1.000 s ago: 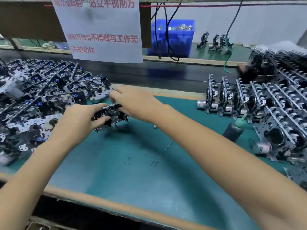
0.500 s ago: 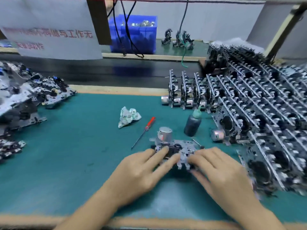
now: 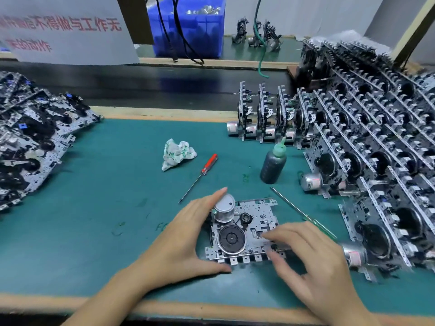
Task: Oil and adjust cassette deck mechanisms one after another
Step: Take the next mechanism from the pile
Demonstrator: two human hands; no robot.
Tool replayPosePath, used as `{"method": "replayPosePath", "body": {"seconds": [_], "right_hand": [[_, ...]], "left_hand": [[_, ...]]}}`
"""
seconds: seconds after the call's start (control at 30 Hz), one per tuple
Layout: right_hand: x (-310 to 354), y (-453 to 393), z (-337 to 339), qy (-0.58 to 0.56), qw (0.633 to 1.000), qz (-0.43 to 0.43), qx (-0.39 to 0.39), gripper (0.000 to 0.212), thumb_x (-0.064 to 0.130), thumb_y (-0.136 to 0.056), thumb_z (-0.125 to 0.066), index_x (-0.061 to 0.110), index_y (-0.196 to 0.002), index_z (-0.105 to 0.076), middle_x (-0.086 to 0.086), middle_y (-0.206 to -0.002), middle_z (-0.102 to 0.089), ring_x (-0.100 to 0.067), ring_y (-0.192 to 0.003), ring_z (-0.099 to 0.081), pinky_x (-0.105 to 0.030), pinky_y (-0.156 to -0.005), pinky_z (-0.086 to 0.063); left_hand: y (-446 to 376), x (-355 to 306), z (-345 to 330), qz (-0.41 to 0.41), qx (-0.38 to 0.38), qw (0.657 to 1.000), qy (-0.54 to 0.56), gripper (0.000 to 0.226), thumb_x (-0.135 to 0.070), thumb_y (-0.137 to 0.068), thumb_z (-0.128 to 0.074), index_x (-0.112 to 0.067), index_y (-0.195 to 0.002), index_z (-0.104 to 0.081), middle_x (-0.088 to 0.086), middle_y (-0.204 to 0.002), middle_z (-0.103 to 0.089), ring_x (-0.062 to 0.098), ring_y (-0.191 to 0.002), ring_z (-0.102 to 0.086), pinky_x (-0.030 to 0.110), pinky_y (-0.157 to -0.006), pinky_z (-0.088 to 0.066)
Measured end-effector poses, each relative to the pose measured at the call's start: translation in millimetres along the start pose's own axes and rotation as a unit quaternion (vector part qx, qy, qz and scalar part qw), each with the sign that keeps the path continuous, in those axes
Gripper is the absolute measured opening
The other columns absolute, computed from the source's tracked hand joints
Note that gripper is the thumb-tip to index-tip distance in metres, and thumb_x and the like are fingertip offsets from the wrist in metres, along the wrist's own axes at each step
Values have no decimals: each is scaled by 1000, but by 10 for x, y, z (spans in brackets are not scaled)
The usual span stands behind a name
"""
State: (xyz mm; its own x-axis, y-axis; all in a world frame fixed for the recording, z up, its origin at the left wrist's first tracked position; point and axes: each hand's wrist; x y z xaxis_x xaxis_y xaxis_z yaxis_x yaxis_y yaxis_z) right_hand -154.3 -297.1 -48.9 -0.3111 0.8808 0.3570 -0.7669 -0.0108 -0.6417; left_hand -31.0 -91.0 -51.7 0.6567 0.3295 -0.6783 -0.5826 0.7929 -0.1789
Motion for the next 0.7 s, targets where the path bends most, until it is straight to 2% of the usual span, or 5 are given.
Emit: {"method": "replayPosePath", "body": {"seconds": [0.13,0.27,0.37,0.5,0.7], "right_hand": [[11,21,8,-8,999,1,-41,15,33,-94,-51,22,-99,-60,8,-98,-55,-12,-79,-57,-21,-72,-46],[13,16,14,-26,996,-54,-68,37,36,-97,-46,10,-89,-71,8,-97,-53,-6,-81,-55,-18,-72,-46],[5,18,3,-39,994,-80,-61,41,38,-97,-44,8,-88,-71,11,-98,-52,-3,-80,-54,-23,-69,-48],[-12,22,-18,-45,992,-100,-54,30,31,-93,-50,10,-88,-70,12,-97,-51,-3,-78,-54,-25,-68,-47],[-41,10,-14,-80,984,-154,-49,19,30,-89,-50,18,-92,-65,16,-96,-50,-5,-71,-55,-24,-63,-45]], "left_hand": [[2,-21,10,13,11,1000,10,113,-59,-59,-80,-56,-142,-3,-40,-140,-20,-10,-132,-27,5,-104,-21],[7,-44,30,24,24,999,19,118,-59,-55,-82,-58,-141,-2,-42,-139,-19,-12,-133,-25,4,-104,-20],[-31,-124,-31,28,4,1000,2,116,-58,-54,-78,-57,-141,-2,-43,-137,-20,-16,-129,-26,3,-102,-19],[-79,-151,-67,20,-25,999,-16,107,-58,-56,-73,-51,-142,-9,-41,-135,-26,-16,-125,-31,4,-101,-22],[-89,-137,-41,7,12,999,-38,120,-70,-52,-77,-56,-142,2,-48,-134,-15,-22,-124,-21,2,-102,-16]]}}
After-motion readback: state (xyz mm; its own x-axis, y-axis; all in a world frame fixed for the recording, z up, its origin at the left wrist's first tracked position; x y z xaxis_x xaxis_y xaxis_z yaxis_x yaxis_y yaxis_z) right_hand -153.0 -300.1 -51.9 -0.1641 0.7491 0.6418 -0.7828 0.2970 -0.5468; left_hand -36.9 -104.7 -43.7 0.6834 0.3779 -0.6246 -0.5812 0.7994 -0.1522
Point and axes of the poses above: each hand's wrist, its own y-axis away from the middle knuckle, its own z-axis out of the back of the hand, x = y × z
